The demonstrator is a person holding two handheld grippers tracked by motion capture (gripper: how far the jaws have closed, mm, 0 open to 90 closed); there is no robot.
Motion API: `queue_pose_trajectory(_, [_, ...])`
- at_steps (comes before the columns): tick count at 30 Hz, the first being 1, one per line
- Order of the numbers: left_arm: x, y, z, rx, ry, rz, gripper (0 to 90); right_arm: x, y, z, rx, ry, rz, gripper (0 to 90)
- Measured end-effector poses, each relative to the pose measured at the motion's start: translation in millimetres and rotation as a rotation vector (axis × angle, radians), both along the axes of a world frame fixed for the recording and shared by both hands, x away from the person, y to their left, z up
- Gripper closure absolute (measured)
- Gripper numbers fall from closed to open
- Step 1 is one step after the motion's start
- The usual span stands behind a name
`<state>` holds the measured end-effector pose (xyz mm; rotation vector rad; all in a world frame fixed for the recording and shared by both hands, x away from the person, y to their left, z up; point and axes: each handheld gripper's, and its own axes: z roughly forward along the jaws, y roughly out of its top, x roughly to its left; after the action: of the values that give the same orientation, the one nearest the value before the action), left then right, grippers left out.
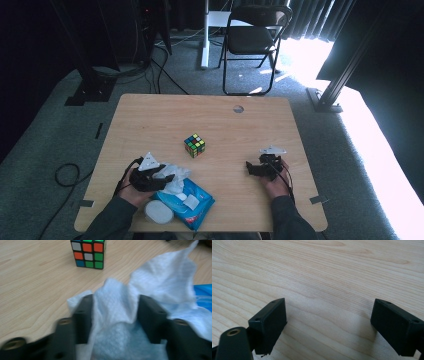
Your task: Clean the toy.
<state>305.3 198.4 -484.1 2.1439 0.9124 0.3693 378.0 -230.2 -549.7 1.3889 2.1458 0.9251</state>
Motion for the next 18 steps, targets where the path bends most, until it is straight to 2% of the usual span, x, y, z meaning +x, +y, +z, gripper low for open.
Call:
queue_pose_trajectory(3, [1.4, 4.3, 1.6, 0.000, -0.005, 0.022, 72.4, 0.0, 0.0, 0.0, 0.000, 0.000, 0.000, 12.9])
queue_pose_trajectory(5, [2.7, 6.1, 1.7, -0.003, -0.006, 0.025, 77.9, 0.2, 0.3, 0.0, 0.000, 0.000, 0.000, 12.8])
queue_pose_trajectory(11, [4.9, 8.1, 5.3, 0.001, -0.033, 0.053, 83.7, 0.3, 0.6, 0.0, 0.000, 0.000, -0.001, 12.7])
queue_pose_trajectory(15, [10.0, 14.8, 9.5, -0.005, -0.058, 0.100, 84.2, 0.2, 0.5, 0.0, -0.001, 0.001, -0.001, 12.8])
queue_pose_trajectory(18, [12.5, 16.9, 11.8, -0.001, -0.075, 0.114, 84.4, 1.1, 3.0, 2.4, -0.013, 0.025, -0.003, 12.7])
